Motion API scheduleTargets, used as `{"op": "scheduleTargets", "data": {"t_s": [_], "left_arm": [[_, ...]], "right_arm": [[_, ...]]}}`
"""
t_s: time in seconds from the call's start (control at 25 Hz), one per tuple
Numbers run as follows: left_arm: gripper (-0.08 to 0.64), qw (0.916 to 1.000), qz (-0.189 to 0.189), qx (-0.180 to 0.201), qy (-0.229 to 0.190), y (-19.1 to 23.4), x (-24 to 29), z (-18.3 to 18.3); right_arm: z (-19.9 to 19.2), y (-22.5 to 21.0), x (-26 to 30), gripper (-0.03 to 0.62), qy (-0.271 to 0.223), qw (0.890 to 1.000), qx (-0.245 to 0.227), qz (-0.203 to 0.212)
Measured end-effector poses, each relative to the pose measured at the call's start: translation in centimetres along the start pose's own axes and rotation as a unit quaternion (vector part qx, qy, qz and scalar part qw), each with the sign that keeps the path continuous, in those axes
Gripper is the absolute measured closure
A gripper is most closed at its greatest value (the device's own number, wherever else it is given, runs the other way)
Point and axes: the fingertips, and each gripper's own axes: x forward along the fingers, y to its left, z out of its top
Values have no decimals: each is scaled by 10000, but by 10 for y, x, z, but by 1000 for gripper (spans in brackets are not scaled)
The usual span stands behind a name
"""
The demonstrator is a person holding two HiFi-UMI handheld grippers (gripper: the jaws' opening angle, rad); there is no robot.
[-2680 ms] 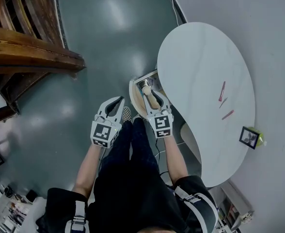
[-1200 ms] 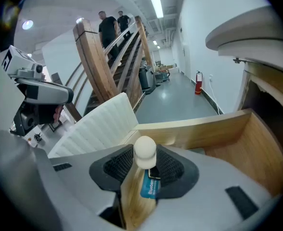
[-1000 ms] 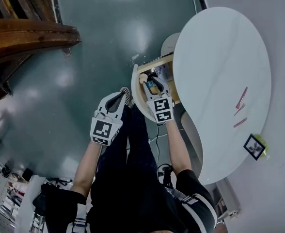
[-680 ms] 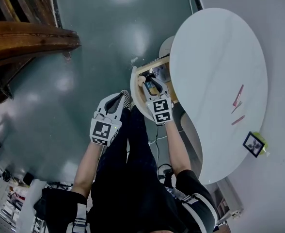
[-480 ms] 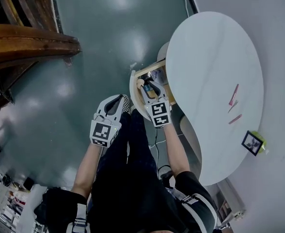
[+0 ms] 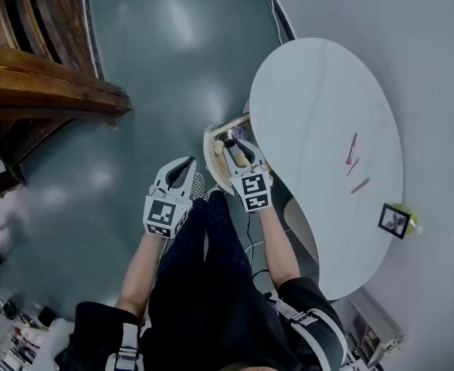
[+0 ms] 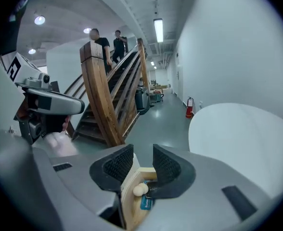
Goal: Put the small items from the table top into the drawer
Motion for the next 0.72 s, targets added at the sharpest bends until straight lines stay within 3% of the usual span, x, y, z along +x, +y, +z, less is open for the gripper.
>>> {"op": "scheduleTargets", "data": {"t_s": [0.72], "left_arm": [[540, 9939, -62, 533, -959, -48, -72, 115]], "right_arm": [[122, 23, -125, 453, -1243, 9911, -168, -440]]}}
